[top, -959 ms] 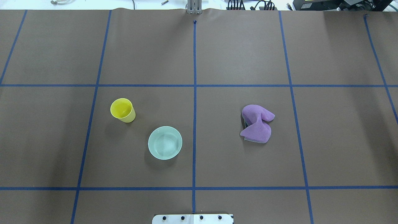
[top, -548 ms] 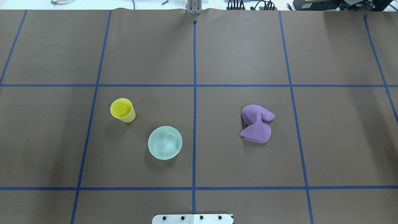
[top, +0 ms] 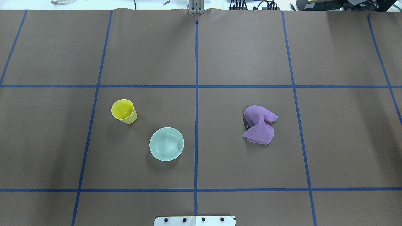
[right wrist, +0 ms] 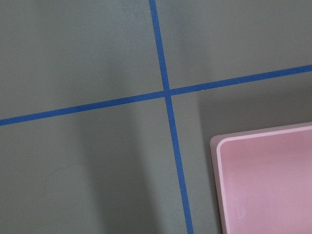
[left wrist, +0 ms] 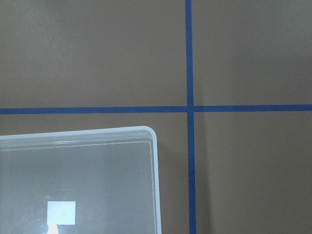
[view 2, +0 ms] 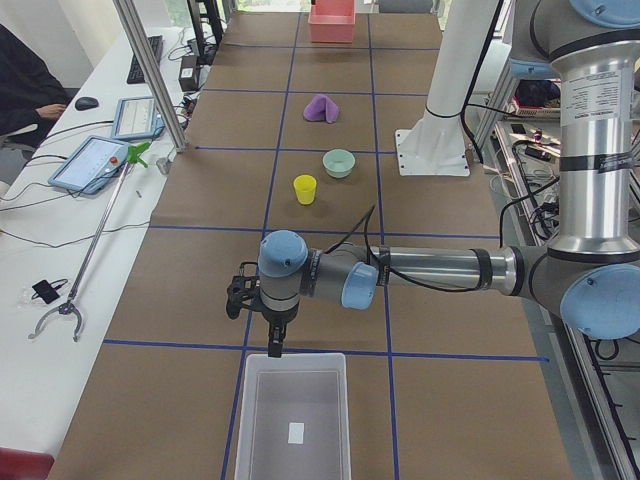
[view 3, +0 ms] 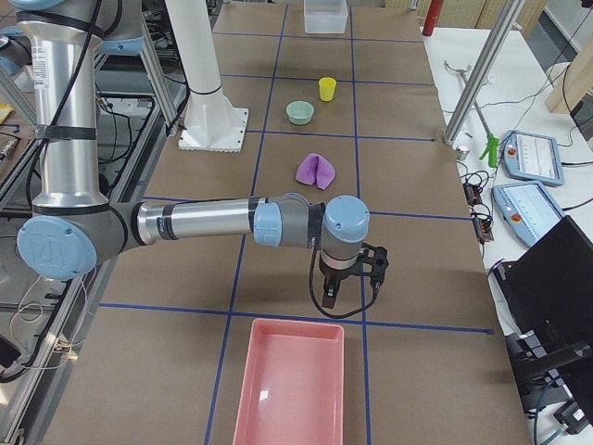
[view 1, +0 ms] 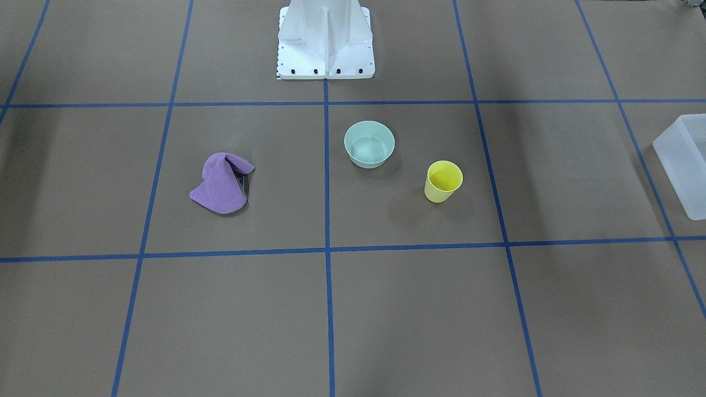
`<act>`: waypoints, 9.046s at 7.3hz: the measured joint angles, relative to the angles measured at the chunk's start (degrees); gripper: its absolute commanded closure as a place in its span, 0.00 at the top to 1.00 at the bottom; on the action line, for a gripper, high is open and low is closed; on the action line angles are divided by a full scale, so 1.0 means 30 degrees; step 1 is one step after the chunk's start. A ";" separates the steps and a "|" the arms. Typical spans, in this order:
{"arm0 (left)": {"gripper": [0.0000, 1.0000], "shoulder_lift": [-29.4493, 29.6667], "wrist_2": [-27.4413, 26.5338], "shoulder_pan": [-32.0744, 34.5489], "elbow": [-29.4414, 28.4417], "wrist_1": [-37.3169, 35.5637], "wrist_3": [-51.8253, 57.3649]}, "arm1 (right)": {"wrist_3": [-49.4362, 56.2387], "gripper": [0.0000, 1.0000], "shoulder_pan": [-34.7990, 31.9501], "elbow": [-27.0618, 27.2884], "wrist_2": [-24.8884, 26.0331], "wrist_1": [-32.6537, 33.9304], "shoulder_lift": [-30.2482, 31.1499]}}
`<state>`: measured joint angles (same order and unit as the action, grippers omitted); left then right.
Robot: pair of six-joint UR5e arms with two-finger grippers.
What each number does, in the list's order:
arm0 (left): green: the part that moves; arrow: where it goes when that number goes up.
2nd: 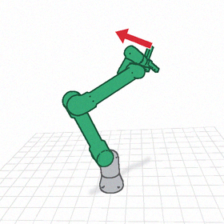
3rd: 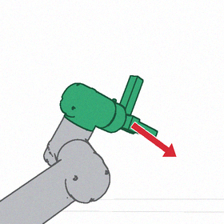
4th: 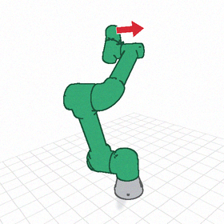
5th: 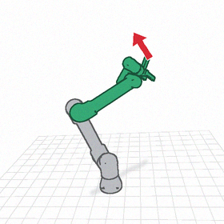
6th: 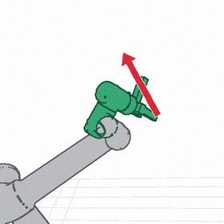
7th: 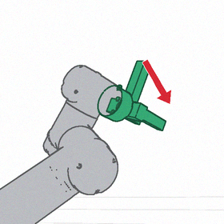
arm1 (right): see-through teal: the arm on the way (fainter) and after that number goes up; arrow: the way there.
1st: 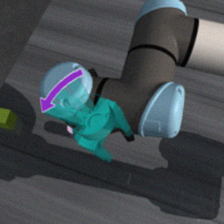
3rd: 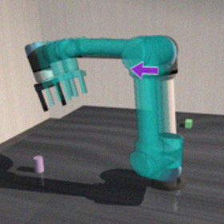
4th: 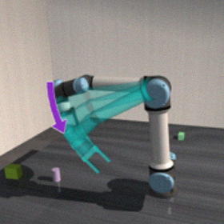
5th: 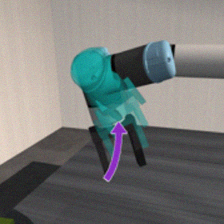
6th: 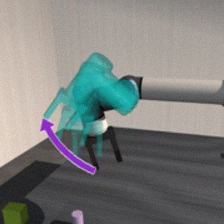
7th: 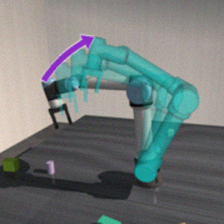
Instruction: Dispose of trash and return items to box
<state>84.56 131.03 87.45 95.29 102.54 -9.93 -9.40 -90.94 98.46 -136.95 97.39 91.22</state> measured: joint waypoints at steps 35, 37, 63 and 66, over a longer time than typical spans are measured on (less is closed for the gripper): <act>0.47 0.8436 -0.4536 -1.5358 0.1797 0.0751 -2.1052 | -0.0636 1.00 0.2401 0.0884 -0.0376 -0.0762 -0.1014; 0.00 0.8437 -0.4552 -1.5592 0.0889 0.2435 -2.1219 | -0.0745 1.00 0.2516 0.0906 -0.0376 -0.0763 -0.1020; 0.00 -0.0611 0.1548 0.2736 -0.6408 0.4212 0.1914 | -1.3945 1.00 1.3594 0.3930 0.3109 -0.0872 -0.7349; 0.02 -0.0679 0.2132 0.1769 -0.6545 0.4235 0.1444 | -1.3940 1.00 1.3693 0.3728 0.3110 -0.0864 -0.7332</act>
<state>82.52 137.43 92.76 75.65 115.25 -5.60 -51.22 -49.86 109.65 -127.62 94.79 69.22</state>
